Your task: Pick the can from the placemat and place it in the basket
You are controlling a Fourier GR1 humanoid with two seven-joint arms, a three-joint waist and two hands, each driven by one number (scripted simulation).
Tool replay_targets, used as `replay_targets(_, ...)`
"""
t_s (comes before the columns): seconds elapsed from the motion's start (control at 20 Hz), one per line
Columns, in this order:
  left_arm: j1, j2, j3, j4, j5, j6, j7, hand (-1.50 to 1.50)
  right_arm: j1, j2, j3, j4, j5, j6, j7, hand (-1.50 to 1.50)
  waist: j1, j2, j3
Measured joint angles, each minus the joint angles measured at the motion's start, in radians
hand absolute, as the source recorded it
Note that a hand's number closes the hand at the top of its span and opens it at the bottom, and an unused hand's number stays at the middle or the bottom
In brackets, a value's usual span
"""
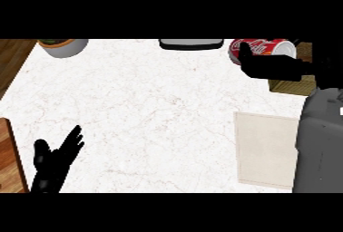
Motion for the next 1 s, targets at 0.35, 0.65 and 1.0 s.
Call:
replay_targets(0.35, -0.010, -0.005, 0.002, 0.005, -0.008, -0.008, -0.003, 0.00, -0.224, -0.180, -0.171, 0.065, -0.042, 0.058, 0.113, 1.50, 0.010, 0.004, -0.001)
replay_targets(0.65, -0.011, -0.011, 0.004, 0.000, -0.017, -0.011, -0.007, 0.00, -0.343, -0.335, -0.268, 0.238, -0.080, 0.072, 0.096, 1.50, 0.017, 0.007, -0.002)
replay_targets(1.0, -0.016, -0.019, 0.004, -0.005, -0.030, -0.011, -0.004, 0.00, -0.378, -0.472, -0.315, 0.499, -0.083, 0.023, -0.040, 1.50, 0.027, 0.011, -0.002)
